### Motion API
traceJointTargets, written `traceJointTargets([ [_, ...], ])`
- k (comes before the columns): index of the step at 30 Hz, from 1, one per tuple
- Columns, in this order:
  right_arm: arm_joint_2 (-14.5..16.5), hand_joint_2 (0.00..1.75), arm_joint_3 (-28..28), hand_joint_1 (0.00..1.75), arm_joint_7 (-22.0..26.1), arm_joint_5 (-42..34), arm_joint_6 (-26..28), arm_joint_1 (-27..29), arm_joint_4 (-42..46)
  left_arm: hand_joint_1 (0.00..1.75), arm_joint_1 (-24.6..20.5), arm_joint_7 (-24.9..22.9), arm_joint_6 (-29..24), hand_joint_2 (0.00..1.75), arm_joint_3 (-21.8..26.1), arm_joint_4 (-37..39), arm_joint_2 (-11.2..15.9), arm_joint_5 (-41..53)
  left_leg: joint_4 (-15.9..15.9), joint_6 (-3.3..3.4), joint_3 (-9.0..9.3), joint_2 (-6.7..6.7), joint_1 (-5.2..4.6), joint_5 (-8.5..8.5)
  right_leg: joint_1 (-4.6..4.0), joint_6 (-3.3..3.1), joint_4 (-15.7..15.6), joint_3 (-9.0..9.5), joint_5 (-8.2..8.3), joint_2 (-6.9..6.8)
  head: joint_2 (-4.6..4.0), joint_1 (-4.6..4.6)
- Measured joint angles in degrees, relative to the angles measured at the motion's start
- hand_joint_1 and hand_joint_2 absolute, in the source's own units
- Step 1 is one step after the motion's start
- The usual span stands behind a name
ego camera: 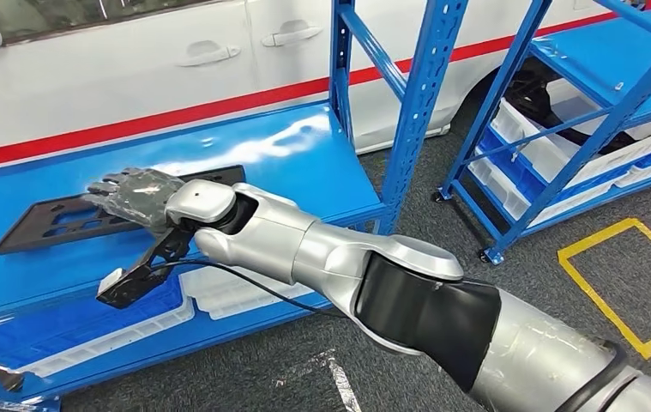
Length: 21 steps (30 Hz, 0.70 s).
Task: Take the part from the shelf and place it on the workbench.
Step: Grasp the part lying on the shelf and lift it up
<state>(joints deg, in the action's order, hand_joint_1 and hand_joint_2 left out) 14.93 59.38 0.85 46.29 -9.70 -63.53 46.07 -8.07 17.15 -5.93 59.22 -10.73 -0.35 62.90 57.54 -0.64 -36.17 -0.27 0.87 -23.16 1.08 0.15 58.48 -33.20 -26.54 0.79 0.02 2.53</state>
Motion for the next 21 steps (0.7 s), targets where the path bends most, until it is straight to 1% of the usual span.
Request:
traceJointTargets([
  [1, -0.1, 1.75, 0.0, 0.0, 0.0, 0.0, 0.0, 0.0, -0.4, 0.0, 0.1, 0.0, 0.0, 0.0, 0.0, 0.0, 0.0, 0.0, -0.2, 0.42, 0.3, 0.0, 0.08, -0.09, 0.0, 0.32, 0.2, 0.11, -0.28, -0.07, 0.0, 0.04],
  [2, -0.1, 1.75, 0.0, 0.0, 0.0, 0.0, 0.0, 0.0, -0.7, 0.0, 0.1, 0.0, 0.0, 0.0, 0.0, 0.0, 0.0, 0.0, -0.4, 0.87, 0.69, 0.03, 0.15, -0.21, -0.02, 0.54, 1.2, -0.2, -0.89, -0.15, 0.0, 0.08],
  [3, -0.2, 1.75, 0.0, 0.0, 0.0, 0.0, 0.0, -0.1, -1.1, 0.0, 0.1, 0.0, 0.0, 0.0, 0.0, 0.0, 0.0, 0.0, -0.6, 1.32, 1.12, 0.07, 0.21, -0.34, -0.06, 0.67, 3.4, -1.21, -1.92, -0.23, 0.0, 0.13],
  [4, -0.3, 1.75, 0.0, 0.0, 0.0, 0.0, 0.0, 0.0, -1.5, 0.0, 0.0, 0.0, 0.0, 0.0, 0.0, 0.0, 0.0, 0.0, -0.7, 1.71, 1.41, 0.09, 0.15, -0.54, -0.06, 0.67, 7.0, -3.11, -3.29, -0.3, 0.0, 0.16],
  [5, -0.4, 1.75, 0.0, 0.0, 0.0, 0.0, -0.1, 0.0, -1.9, 0.0, 0.0, 0.0, 0.0, 0.0, 0.0, 0.0, 0.0, 0.0, -0.6, 2.05, 1.57, 0.09, 0.03, -0.76, -0.11, 0.63, 11.1, -5.56, -4.66, -0.32, 0.0, 0.18],
  [6, -0.5, 1.75, 0.1, 0.0, 0.0, 0.0, -0.1, 0.2, -2.3, 0.0, 0.0, 0.0, 0.0, 0.0, 0.0, 0.0, 0.0, 0.0, -0.5, 2.31, 1.69, 0.06, -0.11, -0.97, -0.13, 0.59, 14.7, -7.99, -5.51, -0.32, 0.0, 0.19],
  [7, -0.6, 1.75, 0.1, 0.0, 0.0, 0.0, -0.2, 0.4, -2.8, 0.0, 0.0, 0.0, 0.0, 0.0, 0.0, 0.0, 0.0, 0.0, -0.4, 2.45, 1.83, 0.01, -0.24, -1.22, -0.14, 0.52, 16.8, -9.77, -5.44, -0.33, 0.0, 0.18],
  [8, -0.7, 1.75, 0.1, 0.0, -0.1, 0.0, -0.4, 0.6, -3.2, 0.0, 0.0, 0.0, 0.0, 0.0, 0.0, 0.0, 0.0, 0.0, -0.3, 2.5, 2.0, -0.07, -0.34, -1.48, -0.16, 0.38, 16.6, -10.39, -4.19, -0.33, 0.0, 0.18],
  [9, -0.8, 1.75, 0.1, 0.0, -0.1, -0.1, -0.5, 0.7, -3.5, 0.0, 0.1, 0.0, 0.0, 0.0, 0.0, 0.0, 0.0, 0.0, -0.1, 2.46, 2.25, -0.16, -0.42, -1.81, -0.21, 0.15, 14.0, -9.83, -1.96, -0.33, 0.0, 0.19],
  [10, -0.9, 1.75, 0.1, 0.0, -0.1, -0.1, -0.6, 0.7, -3.9, 0.0, 0.1, -0.1, 0.0, 0.0, 0.0, 0.0, 0.0, 0.0, 0.1, 2.36, 2.5, -0.21, -0.46, -2.2, -0.32, -0.19, 10.0, -8.43, 0.62, -0.34, 0.0, 0.19],
  [11, -0.9, 1.75, 0.1, 0.0, -0.1, -0.1, -0.6, 0.7, -4.2, 0.0, 0.0, -0.1, 0.0, 0.0, -0.1, 0.0, 0.0, 0.0, 0.4, 2.15, 2.64, -0.26, -0.6, -2.63, -0.47, -0.54, 6.1, -6.77, 2.42, -0.35, 0.0, 0.16],
  [12, -0.9, 1.75, 0.1, 0.0, -0.1, -0.2, -0.7, 0.7, -4.4, 0.0, 0.0, -0.1, 0.0, 0.0, -0.1, 0.0, -0.1, 0.0, 0.6, 1.9, 2.68, -0.29, -0.69, -2.98, -0.6, -0.81, 3.2, -5.49, 3.46, -0.35, 0.0, 0.13],
  [13, -0.9, 1.75, 0.1, 0.0, -0.1, -0.2, -0.9, 0.7, -4.7, 0.0, 0.0, -0.1, 0.0, 0.0, -0.1, 0.0, -0.1, 0.0, 0.7, 1.63, 2.66, -0.29, -0.75, -3.24, -0.76, -0.99, 1.6, -4.77, 3.7, -0.32, 0.0, 0.12],
  [14, -0.9, 1.75, 0.2, 0.0, -0.2, -0.2, -1.0, 0.7, -5.0, 0.0, -0.1, -0.1, 0.0, 0.0, -0.1, 0.0, -0.1, 0.0, 0.7, 1.32, 2.64, -0.28, -0.78, -3.37, -0.87, -1.1, 1.3, -4.52, 3.36, -0.27, 0.0, 0.1],
  [16, -1.0, 1.75, 0.2, 0.0, -0.2, -0.2, -1.5, 0.7, -5.5, 0.0, -0.1, -0.1, 0.0, 0.0, -0.1, 0.0, -0.1, 0.0, 0.6, 0.73, 2.84, -0.19, -0.67, -3.6, -0.72, -1.41, 0.8, -4.24, 3.36, -0.14, 0.0, 0.12],
  [17, -1.0, 1.75, 0.2, 0.0, -0.3, -0.3, -1.7, 0.7, -5.8, 0.0, -0.1, -0.1, 0.0, 0.0, -0.1, 0.0, -0.2, 0.0, 1.3, 0.37, 2.65, -0.14, -0.62, -4.06, -0.52, -1.64, 0.5, -3.89, 3.33, -0.11, 0.0, 0.07],
  [18, -1.0, 1.75, 0.2, 0.0, -0.3, -0.4, -2.0, 0.7, -6.1, 0.0, -0.1, -0.1, -0.1, 0.0, -0.1, 0.0, -0.2, 0.0, 2.9, 0.01, 1.9, -0.09, -0.55, -4.94, -0.3, -1.85, 0.2, -3.5, 3.33, -0.12, 0.0, 0.04],
  [19, -1.0, 1.75, 0.2, 0.0, -0.3, -0.5, -2.2, 0.7, -6.4, 0.0, -0.1, -0.1, -0.1, 0.0, -0.1, 0.0, -0.2, 0.0, 5.8, -0.35, 0.43, -0.05, -0.41, -6.18, -0.17, -2.03, 0.0, -3.15, 3.24, -0.15, 0.0, 0.0],
  [20, -1.0, 1.75, 0.2, 0.0, -0.4, -0.6, -2.6, 0.8, -6.7, 0.0, -0.1, -0.1, -0.1, 0.0, -0.1, 0.0, -0.2, 0.0, 9.5, -0.67, -1.62, -0.04, -0.3, -7.59, -0.15, -2.17, 0.0, -2.93, 3.09, -0.18, 0.0, -0.03],
  [21, -1.0, 1.75, 0.2, 0.0, -0.5, -0.8, -2.9, 1.0, -7.1, 0.0, -0.1, -0.2, -0.1, 0.0, -0.1, 0.0, -0.1, -0.1, 13.2, -0.93, -3.84, -0.03, -0.18, -8.64, -0.14, -2.24, 0.0, -2.78, 2.93, -0.2, 0.0, -0.02],
])
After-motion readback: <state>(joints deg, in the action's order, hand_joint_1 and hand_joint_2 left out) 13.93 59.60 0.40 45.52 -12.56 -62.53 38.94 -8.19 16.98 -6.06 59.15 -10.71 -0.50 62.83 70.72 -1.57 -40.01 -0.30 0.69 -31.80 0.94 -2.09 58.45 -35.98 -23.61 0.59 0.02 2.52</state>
